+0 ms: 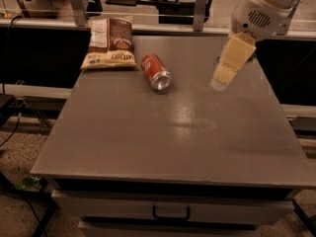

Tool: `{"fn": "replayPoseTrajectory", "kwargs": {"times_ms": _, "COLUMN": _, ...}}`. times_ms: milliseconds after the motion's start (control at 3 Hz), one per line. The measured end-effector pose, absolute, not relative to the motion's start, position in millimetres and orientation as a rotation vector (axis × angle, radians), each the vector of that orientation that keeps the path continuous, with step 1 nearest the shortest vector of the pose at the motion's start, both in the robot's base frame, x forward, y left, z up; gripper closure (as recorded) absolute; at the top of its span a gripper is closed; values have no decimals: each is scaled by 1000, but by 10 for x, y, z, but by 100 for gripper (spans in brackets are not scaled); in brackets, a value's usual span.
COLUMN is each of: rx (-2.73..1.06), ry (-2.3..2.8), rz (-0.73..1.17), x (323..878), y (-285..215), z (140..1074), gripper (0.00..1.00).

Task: Place coke can upright

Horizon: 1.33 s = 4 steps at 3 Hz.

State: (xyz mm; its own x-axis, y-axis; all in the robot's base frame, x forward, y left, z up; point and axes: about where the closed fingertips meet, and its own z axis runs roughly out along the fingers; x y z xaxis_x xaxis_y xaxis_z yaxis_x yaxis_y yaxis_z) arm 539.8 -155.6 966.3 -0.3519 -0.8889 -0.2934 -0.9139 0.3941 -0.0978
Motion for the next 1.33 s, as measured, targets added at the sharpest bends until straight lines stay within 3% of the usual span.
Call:
{"fn": "replayPoseTrajectory", "kwargs": {"times_ms": 333, "rx": -1398, "ry": 2484, "rz": 154, "x": 5834, "y": -1348, "z": 9525, "gripper": 0}}
{"fn": "replayPoseTrajectory", "kwargs": {"times_ms": 1333, "rx": -1143, "ry": 2669, "rz": 148, "x": 6410, "y": -697, "z": 9278, "gripper": 0}}
